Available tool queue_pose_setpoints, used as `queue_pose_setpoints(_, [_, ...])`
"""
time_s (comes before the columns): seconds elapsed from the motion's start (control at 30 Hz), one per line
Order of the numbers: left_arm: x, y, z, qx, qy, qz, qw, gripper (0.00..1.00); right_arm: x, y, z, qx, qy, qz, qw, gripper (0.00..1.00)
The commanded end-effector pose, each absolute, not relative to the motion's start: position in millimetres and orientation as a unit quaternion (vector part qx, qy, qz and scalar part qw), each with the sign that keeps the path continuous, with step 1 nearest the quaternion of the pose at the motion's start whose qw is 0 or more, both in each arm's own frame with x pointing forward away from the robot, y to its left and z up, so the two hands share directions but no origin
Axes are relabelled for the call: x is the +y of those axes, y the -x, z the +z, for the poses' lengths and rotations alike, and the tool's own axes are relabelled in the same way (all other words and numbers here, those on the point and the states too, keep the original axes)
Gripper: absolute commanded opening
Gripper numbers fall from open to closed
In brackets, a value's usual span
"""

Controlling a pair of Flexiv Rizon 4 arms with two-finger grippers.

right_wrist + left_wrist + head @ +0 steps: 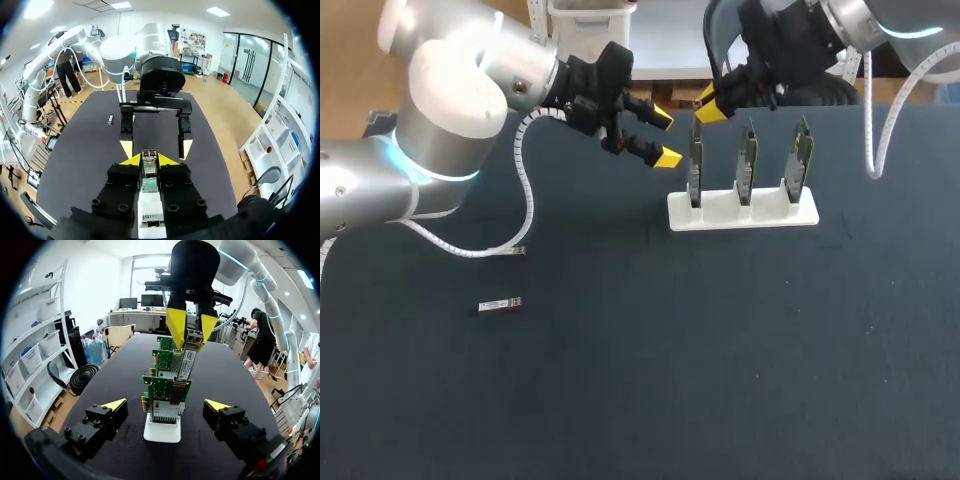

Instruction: Pick up the optical module with the left hand, and insert it into the network port with the right hand.

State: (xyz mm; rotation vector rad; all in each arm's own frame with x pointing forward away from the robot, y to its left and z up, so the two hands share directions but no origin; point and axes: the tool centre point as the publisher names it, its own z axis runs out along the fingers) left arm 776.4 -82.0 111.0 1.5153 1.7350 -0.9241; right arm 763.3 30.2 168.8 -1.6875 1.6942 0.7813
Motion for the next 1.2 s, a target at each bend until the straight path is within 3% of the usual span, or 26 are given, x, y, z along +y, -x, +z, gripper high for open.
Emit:
queue_pose_setpoints(0.03, [-83.1, -778.8, 111.3, 0.662, -0.579, -0.352, 0.321, 1.00, 29.5, -763.1, 166.9, 0.641, 0.640, 0.293, 0.306, 0.00])
queue_pose_setpoints(1.2, [-83.1, -778.8, 111.3, 0.662, -0.579, -0.352, 0.321, 1.00, 30.2, -768.0, 166.6, 0.638, 0.641, 0.293, 0.310, 0.00])
